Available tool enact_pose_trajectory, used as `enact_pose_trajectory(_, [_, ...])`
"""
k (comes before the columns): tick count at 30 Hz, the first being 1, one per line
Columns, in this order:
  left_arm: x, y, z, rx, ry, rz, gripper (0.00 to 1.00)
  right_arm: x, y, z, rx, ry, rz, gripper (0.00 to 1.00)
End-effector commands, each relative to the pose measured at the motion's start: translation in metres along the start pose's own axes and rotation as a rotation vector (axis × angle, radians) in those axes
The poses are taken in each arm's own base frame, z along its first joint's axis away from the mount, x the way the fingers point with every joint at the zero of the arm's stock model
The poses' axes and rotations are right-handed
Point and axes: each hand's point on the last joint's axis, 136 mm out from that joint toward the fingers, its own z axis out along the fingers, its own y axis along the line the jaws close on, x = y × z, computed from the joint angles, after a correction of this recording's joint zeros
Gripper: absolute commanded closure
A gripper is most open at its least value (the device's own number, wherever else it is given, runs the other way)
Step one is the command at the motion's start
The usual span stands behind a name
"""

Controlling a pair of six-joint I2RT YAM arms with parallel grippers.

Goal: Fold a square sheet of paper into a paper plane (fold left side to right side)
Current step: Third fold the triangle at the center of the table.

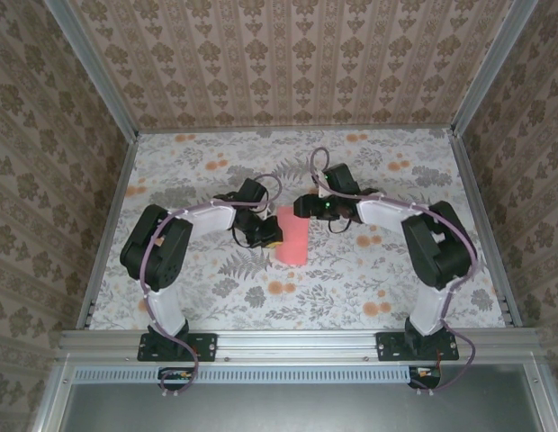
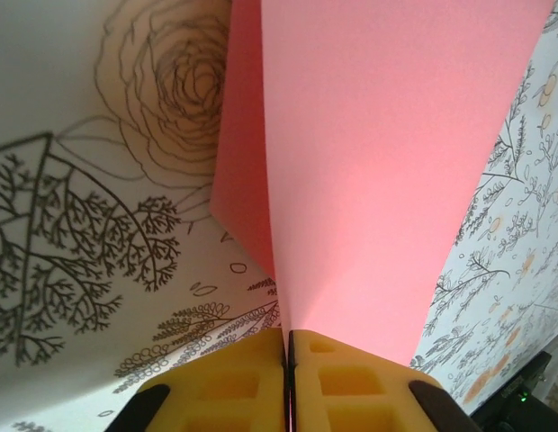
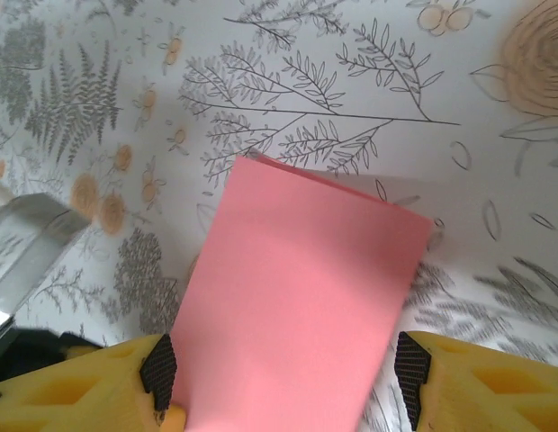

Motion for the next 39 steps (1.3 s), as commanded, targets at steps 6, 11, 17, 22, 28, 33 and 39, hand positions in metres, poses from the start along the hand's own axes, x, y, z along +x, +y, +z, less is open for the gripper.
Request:
enact_pose_trajectory(6, [0.007, -0.010, -0.001, 0.046, 0.008, -0.087, 0.95, 0.055, 0.006, -0.047, 0.062, -0.047, -0.224, 0.27])
enact_pose_trajectory(11, [0.007, -0.013, -0.001, 0.059, 0.015, -0.101, 0.95, 0.101, 0.023, -0.053, 0.083, -0.032, -0.392, 0.26])
enact_pose_trajectory(17, [0.008, -0.015, -0.002, 0.067, 0.022, -0.107, 0.95, 0.129, 0.052, -0.047, 0.093, -0.005, -0.612, 0.25])
enact_pose_trajectory(22, [0.008, -0.016, -0.002, 0.066, 0.021, -0.108, 0.95, 0.137, 0.066, -0.027, 0.111, 0.046, -0.714, 0.24])
enact_pose_trajectory(28, [0.009, -0.016, -0.001, 0.066, 0.027, -0.107, 0.95, 0.138, 0.079, -0.010, 0.110, 0.066, -0.779, 0.25])
enact_pose_trajectory(33, [0.010, -0.017, -0.001, 0.068, 0.032, -0.106, 0.95, 0.140, 0.083, 0.000, 0.118, 0.069, -0.820, 0.25])
enact_pose_trajectory(39, [0.009, -0.018, 0.000, 0.071, 0.034, -0.105, 0.95, 0.137, 0.084, 0.009, 0.133, 0.060, -0.819, 0.29])
